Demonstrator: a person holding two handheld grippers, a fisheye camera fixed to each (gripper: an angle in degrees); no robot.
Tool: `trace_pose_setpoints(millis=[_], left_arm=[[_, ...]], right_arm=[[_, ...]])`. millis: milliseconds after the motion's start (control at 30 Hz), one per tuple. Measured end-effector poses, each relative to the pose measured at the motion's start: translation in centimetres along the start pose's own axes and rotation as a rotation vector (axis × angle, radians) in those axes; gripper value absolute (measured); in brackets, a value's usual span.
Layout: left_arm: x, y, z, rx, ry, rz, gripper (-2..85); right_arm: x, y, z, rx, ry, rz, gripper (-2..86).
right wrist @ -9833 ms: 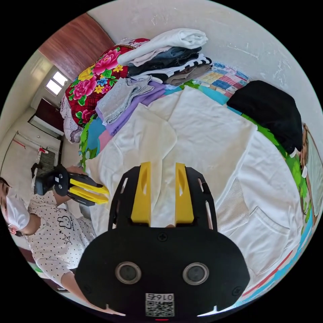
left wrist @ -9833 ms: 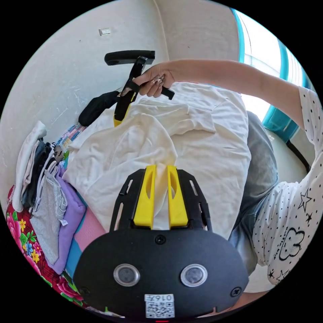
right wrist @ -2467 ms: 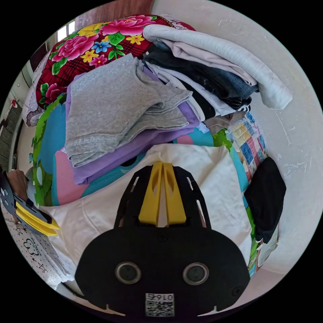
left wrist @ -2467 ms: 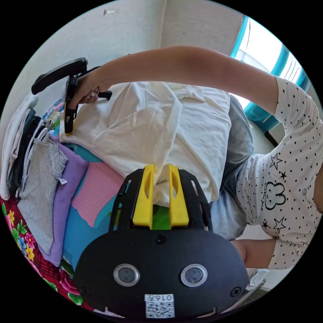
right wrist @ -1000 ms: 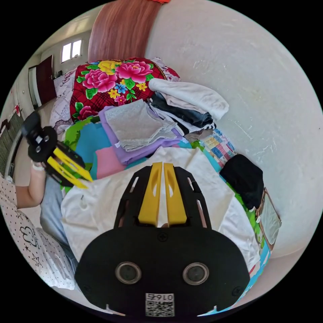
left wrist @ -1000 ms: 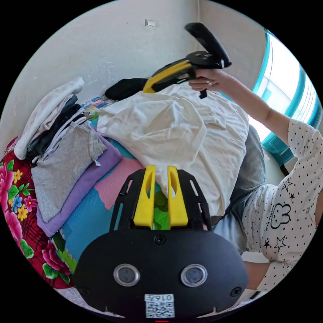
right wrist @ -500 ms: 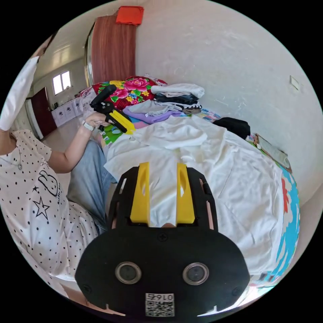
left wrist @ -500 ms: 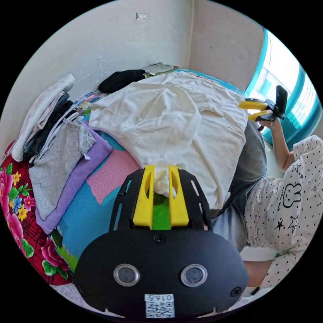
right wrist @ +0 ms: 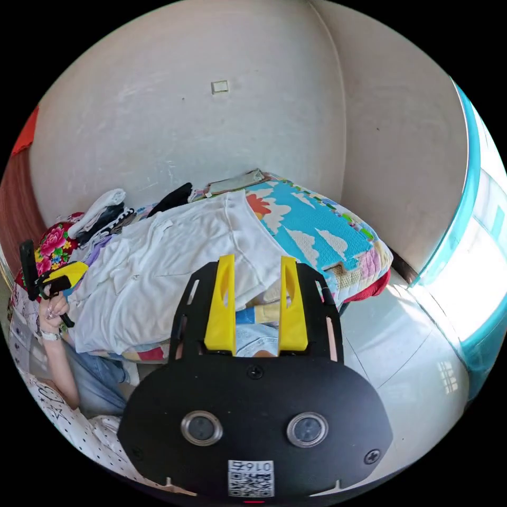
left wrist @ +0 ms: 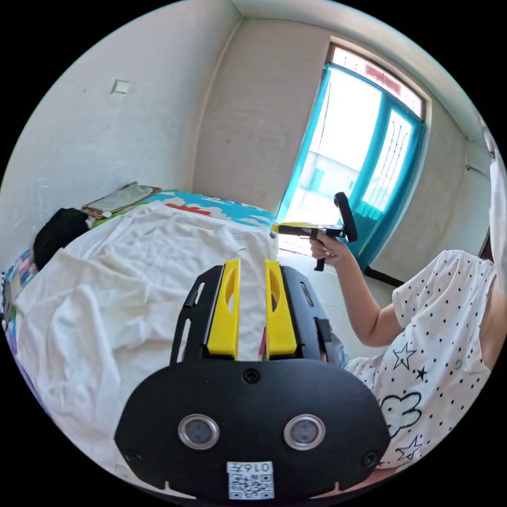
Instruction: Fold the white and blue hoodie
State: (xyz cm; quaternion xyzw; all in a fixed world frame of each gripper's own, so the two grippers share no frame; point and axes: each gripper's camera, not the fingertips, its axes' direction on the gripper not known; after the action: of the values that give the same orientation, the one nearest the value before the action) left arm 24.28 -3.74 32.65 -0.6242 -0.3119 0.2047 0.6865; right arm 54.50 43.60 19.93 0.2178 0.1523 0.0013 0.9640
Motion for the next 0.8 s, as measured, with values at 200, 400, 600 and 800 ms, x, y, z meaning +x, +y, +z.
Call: trace_pose_setpoints(millis=[200,400,600,800], left_arm=[[5.2,-9.4,10.6,-0.07,-0.021,0.048,8.5],[9.1,-15.1,15.1,-0.103,-0.096,0.104,8.9],[11.7,-18.7,17.0,-0.079,-0.168,0.106,9.2],[14.3,-23.6,20.3,-0.114,-0.157,0.138,9.4]], right_arm=[[9.9,1.9,1.8,0.018,-0.091,0.154,7.7],[18.2,1.3,4.9,-0.027,-0.186,0.23,8.0],[25.5,1.6,5.1,0.039,-0.193,0.329,8.8],[31.5,0.3,7.3,0.017,-0.279,0.34,8.9]])
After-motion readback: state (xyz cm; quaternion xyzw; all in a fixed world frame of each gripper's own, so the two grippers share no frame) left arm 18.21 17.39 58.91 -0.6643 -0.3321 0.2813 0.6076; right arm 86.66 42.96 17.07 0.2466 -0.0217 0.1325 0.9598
